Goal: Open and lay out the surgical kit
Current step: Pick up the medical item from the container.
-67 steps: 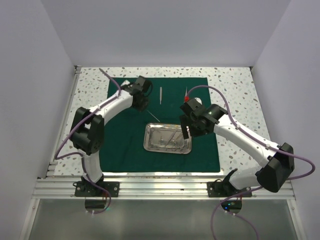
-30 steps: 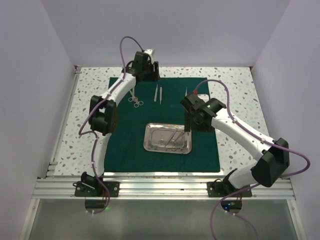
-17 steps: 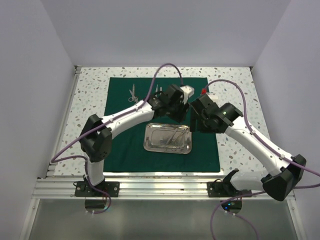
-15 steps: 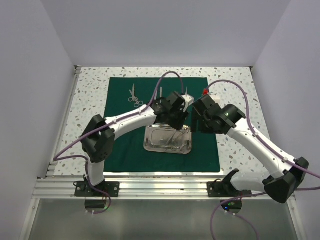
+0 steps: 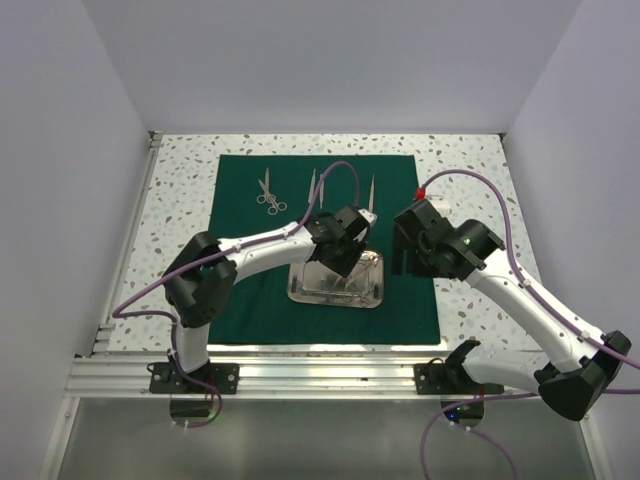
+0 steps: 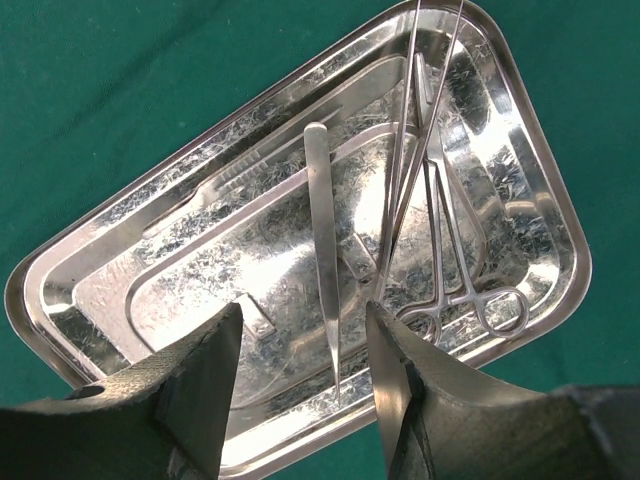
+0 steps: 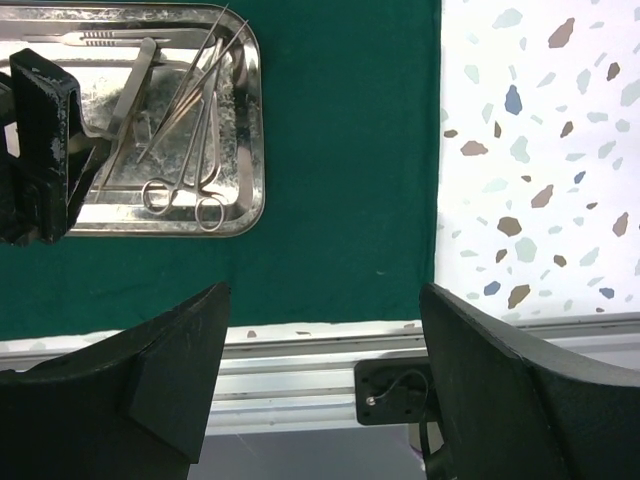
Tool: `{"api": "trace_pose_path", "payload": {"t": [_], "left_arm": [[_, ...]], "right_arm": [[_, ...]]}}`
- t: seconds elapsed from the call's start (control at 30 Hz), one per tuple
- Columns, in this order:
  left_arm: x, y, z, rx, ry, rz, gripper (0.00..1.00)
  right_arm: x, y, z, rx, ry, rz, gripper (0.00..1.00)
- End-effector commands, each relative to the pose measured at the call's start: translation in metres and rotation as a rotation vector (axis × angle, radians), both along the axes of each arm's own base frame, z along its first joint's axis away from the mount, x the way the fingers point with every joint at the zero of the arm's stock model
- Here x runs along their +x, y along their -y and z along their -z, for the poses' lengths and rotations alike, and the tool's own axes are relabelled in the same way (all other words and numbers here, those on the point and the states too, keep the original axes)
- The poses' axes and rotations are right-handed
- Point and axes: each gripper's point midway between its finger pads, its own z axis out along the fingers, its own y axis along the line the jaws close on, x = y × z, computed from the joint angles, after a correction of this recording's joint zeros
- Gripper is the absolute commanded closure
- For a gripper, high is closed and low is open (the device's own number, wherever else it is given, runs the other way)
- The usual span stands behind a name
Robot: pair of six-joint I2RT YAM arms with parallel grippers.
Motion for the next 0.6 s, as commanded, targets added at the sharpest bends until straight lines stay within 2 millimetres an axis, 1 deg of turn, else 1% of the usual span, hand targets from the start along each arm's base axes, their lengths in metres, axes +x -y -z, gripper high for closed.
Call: {"api": "trace_pose_path", "payload": {"t": [0.0, 0.03, 0.07, 0.13, 0.17, 0.33, 0.37, 0.47, 0.53, 0.57], "left_arm": [[0.007, 0.003, -0.001, -0.017, 0.035, -0.027, 0.44], [0.008, 0.003, 0.0, -0.015, 0.038, -0.031, 0.45], [0.008, 0.004, 0.006, -0.007, 0.028, -0.029, 0.45], [0.008, 0.009, 0.01, -0.018, 0.018, -0.019, 0.45], [0.006, 0.009, 0.018, -0.007, 0.002, -0.016, 0.46], [0.006, 0.01, 0.038, 0.021, -0.026, -0.02, 0.48], [0.005, 0.009, 0.045, 0.031, -0.032, -0.022, 0.5], [0.006, 0.004, 0.059, 0.06, -0.038, -0.035, 0.56], [0.005, 0.002, 0.067, 0.066, -0.051, -0.037, 0.66], [0.004, 0.005, 0.068, 0.056, -0.059, -0.031, 0.74]], "right_arm": [[-0.003, 0.009, -0.001, -0.018, 0.011, 0.024, 0.19], [-0.003, 0.009, -0.001, -0.019, 0.009, 0.023, 0.19], [-0.003, 0.008, -0.001, -0.018, 0.009, 0.022, 0.19], [-0.002, 0.008, 0.0, -0.021, 0.008, 0.024, 0.19], [-0.002, 0.008, 0.0, -0.023, 0.008, 0.025, 0.19], [-0.001, 0.009, 0.001, -0.03, 0.004, 0.026, 0.19], [-0.001, 0.009, 0.002, -0.032, 0.002, 0.026, 0.19], [0.0, 0.008, 0.003, -0.036, -0.002, 0.026, 0.19], [0.0, 0.008, 0.003, -0.041, -0.007, 0.025, 0.2], [0.0, 0.008, 0.003, -0.041, -0.007, 0.023, 0.2]]}}
